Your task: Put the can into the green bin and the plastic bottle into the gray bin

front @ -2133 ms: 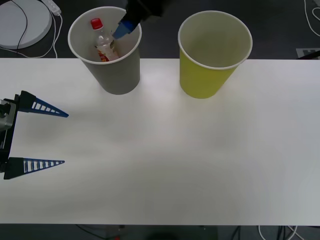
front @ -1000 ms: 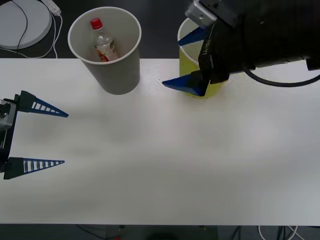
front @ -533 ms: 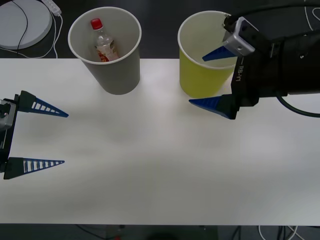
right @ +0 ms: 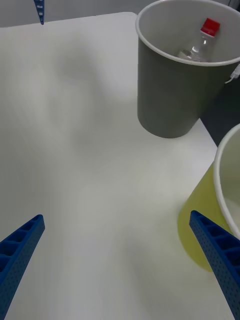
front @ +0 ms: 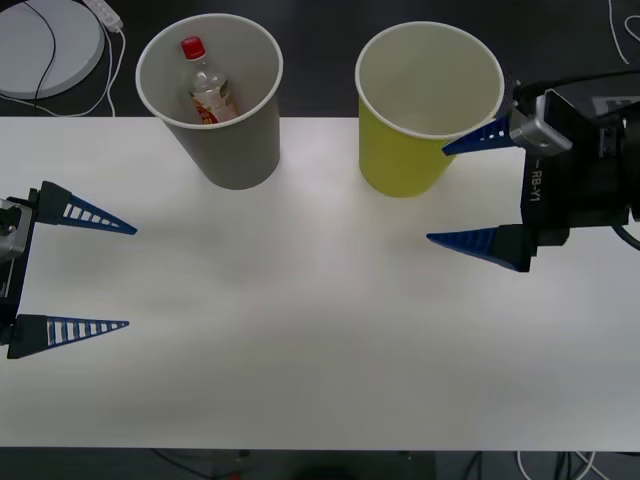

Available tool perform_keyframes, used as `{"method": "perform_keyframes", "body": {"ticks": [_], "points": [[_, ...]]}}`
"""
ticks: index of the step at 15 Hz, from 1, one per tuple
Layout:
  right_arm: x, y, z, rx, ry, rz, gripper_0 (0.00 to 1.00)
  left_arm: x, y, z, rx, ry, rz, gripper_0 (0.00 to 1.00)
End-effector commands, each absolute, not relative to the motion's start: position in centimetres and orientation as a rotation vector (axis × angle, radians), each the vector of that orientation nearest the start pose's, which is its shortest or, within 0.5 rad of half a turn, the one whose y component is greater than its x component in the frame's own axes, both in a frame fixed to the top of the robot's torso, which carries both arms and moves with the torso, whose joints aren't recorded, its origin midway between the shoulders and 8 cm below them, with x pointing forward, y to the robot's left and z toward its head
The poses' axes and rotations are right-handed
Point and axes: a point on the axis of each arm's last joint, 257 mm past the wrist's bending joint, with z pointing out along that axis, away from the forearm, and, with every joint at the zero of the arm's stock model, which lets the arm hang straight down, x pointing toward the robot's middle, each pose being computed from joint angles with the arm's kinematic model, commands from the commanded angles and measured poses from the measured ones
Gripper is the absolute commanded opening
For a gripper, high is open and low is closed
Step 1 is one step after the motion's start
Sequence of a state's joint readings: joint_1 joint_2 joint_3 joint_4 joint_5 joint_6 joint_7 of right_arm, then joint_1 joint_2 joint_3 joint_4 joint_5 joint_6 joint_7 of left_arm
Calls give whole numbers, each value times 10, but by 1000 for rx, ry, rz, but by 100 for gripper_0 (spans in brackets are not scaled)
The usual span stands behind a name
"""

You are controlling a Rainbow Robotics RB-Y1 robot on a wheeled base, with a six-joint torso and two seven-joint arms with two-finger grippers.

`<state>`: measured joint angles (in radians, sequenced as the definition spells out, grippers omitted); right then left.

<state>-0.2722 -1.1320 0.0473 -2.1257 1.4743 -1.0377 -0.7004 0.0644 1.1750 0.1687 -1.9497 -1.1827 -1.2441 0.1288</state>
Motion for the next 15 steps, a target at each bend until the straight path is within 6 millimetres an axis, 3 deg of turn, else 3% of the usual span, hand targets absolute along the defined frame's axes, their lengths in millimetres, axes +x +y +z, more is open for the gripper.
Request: {"method": "perform_keyframes", "body": {"ticks": [1,7,15], "points": [[391,-180,-78,-1538,1553,330,100,343,250,-132,1682,1513,-384,100],[368,-225,-97,-1586,1502,303,100,343,250,-132,1682,1513,-384,100],[331,-244,-110,-1622,1443,431,100,343,250,-132,1682,1513,-384,100]]}}
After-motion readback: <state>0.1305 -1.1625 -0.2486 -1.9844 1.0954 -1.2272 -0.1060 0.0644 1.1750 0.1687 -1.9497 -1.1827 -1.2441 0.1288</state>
